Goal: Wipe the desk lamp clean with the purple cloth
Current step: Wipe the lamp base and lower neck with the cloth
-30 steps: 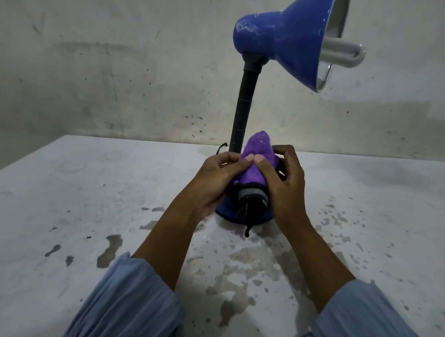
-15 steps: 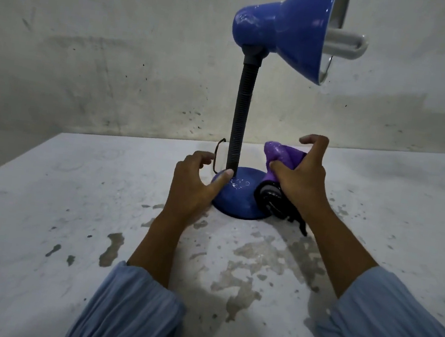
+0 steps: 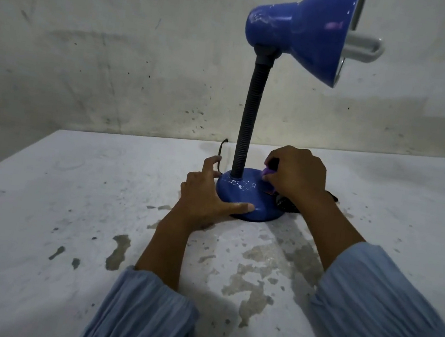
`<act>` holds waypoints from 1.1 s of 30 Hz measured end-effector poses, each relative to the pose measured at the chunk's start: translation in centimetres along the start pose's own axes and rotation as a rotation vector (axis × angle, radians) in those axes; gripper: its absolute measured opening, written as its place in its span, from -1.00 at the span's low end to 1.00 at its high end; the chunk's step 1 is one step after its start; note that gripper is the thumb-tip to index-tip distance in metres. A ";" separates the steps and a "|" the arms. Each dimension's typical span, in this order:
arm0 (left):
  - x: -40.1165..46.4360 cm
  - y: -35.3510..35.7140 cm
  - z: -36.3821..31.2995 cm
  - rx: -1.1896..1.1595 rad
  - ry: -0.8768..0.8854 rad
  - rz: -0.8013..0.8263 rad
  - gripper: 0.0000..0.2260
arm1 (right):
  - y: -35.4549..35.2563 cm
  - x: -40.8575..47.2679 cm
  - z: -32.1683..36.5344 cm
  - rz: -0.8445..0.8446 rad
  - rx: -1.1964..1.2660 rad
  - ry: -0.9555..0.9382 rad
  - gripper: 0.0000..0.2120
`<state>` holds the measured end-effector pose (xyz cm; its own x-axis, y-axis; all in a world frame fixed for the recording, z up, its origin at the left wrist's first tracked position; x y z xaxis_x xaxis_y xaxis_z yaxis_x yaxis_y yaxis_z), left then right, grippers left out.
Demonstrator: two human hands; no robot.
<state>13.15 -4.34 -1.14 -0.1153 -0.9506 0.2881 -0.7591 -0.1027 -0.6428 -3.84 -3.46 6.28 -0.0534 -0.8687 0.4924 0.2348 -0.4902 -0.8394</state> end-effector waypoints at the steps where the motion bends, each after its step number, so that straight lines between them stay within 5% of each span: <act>1: 0.0 0.0 0.0 -0.001 0.005 0.003 0.00 | 0.3 0.2 0.2 0.020 -0.016 0.003 -0.81; 5: -0.2 0.1 -0.4 -0.018 0.029 0.036 0.01 | 0.9 0.3 1.2 0.124 0.025 -0.016 -0.86; 9: -0.3 0.1 -0.5 -0.017 0.036 0.054 0.01 | 0.9 0.1 2.0 0.350 0.321 -0.021 -0.81; 11: -0.2 0.1 -0.4 -0.022 0.034 0.067 0.01 | 0.2 0.5 1.0 0.266 0.383 0.057 -0.81; 15: 0.0 0.1 -0.1 -0.071 0.028 0.099 -0.01 | 0.3 0.3 -0.2 0.064 0.074 0.126 -0.83; 18: 0.0 -0.1 0.0 -0.138 0.045 0.084 -0.21 | 1.4 -0.2 1.6 0.136 0.110 0.025 -0.85; 24: 0.2 -3.1 0.6 -0.275 -0.028 -0.211 -0.64 | 1.4 -0.4 3.6 0.422 0.543 0.002 -0.85; 28: 0.2 -3.8 1.1 -0.255 -0.051 -0.266 -0.74 | 0.5 0.0 1.0 0.131 0.111 0.124 -0.81; 33: 0.5 -3.7 1.4 -0.222 -0.046 -0.287 -0.76 | 1.5 -0.7 3.6 0.211 0.177 -0.043 -0.85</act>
<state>16.82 -4.82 0.39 0.1477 -0.9051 0.3987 -0.8778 -0.3058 -0.3688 0.03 -3.35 5.46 0.0552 -0.9445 0.3238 0.4025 -0.2757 -0.8729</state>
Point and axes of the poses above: each hand's wrist, its own x-axis towards the middle knuckle, its own y-axis out of the palm, z = x × y, the point moved 7 cm from there along x, towards the middle knuckle
